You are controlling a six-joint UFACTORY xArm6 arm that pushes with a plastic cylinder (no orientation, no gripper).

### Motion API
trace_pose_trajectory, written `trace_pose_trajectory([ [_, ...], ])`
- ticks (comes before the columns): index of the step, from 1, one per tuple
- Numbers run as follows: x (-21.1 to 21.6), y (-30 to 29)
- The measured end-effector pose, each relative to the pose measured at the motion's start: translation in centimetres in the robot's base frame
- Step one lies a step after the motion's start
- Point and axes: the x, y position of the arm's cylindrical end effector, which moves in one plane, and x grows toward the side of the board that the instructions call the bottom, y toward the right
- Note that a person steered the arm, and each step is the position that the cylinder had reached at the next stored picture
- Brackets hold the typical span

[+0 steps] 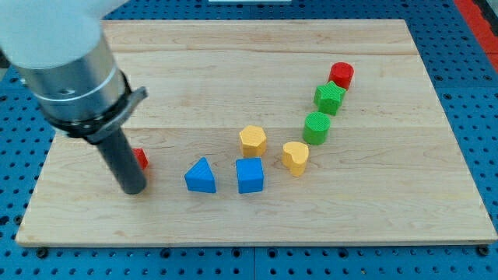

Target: Push the yellow hexagon towards the left center

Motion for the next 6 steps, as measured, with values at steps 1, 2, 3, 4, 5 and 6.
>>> trace_pose_trajectory([
  [1, -3.5, 4.4],
  [2, -6.8, 9.3],
  [3, -12.1, 12.6],
  [4, -13.5, 17.0],
  [5, -10.5, 20.0],
  [6, -5.7, 19.0],
])
